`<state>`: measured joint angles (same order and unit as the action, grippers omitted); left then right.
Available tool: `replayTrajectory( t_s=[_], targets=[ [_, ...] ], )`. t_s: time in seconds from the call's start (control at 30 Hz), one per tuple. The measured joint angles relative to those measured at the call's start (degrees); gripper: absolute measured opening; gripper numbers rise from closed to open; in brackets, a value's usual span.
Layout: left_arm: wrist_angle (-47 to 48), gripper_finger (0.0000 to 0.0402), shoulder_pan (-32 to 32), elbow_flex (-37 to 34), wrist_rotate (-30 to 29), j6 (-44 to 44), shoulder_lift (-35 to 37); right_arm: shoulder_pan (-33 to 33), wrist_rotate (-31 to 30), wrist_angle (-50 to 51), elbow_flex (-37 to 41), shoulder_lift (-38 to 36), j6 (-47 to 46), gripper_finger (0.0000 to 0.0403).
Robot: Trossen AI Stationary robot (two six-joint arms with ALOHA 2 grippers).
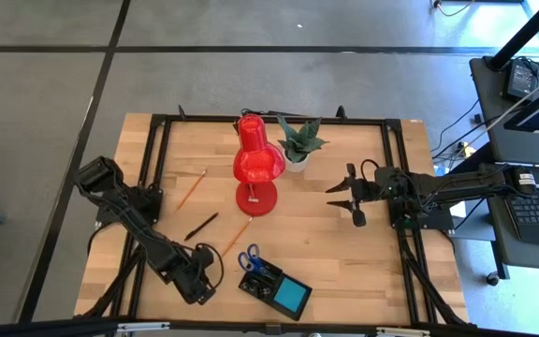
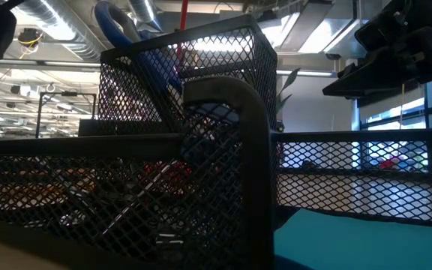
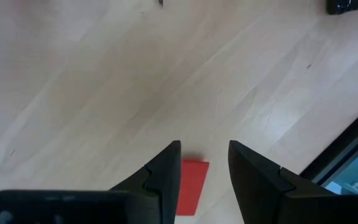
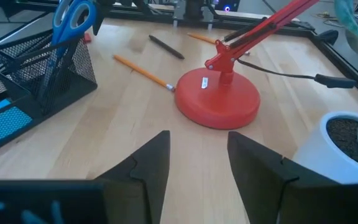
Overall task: Pick and place office supplies into organizer
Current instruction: Put the red eraser into the black desk organizer
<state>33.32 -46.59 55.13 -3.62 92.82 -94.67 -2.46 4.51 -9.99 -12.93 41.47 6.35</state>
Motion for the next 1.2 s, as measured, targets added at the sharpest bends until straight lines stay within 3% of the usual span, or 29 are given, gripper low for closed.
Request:
replayTrajectory(
  t_s=[0.5, 0.87, 1.2],
  targets=[
    [0.35, 0.0128, 0.00, 0.00, 0.00, 2.82, 0.00, 0.00, -0.02, 0.04, 0.00, 0.00, 0.13, 0.0165],
    [-0.11, 0.0212, -0.01, 0.00, 0.02, 2.95, -0.02, 0.00, -0.02, 0.63, 0.00, 0.00, 0.15, 0.0165],
    [-0.58, 0.0215, -0.02, 0.00, 0.01, 2.11, -0.04, 0.00, -0.02, 0.85, 0.00, 0.01, 0.15, 0.0165]
  ],
)
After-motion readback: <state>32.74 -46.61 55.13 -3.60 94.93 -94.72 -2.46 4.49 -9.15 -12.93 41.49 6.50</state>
